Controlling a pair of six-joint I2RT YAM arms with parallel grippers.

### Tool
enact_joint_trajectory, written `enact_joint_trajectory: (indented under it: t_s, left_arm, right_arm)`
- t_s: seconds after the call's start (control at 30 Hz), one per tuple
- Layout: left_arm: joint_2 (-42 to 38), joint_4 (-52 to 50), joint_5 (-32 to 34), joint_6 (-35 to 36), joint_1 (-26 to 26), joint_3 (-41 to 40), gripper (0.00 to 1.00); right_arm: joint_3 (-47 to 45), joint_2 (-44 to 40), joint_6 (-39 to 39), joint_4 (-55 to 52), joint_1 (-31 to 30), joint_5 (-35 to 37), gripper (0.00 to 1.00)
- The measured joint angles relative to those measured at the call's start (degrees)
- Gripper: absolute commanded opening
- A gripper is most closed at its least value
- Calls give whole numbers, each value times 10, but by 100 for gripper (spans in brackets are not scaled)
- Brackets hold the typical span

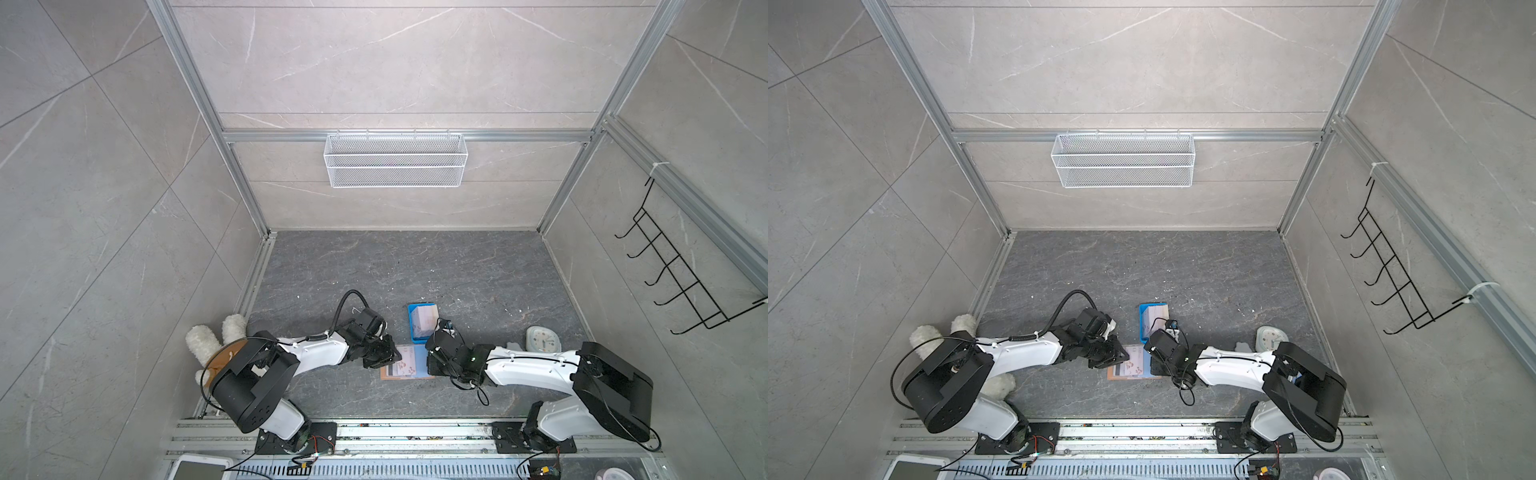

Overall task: Insert credit cards into a card holder
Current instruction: Insert the credit card into the card slot.

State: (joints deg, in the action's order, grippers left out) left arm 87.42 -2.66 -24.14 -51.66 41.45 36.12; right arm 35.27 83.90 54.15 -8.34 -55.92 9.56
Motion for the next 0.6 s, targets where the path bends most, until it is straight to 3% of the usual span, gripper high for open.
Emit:
enact_joint_trajectory:
  t_s: [0.6]
  left_arm:
    - [37, 61, -36, -23, 5, 4, 21]
  right_arm:
    - [0, 0, 0, 0, 0, 1, 15]
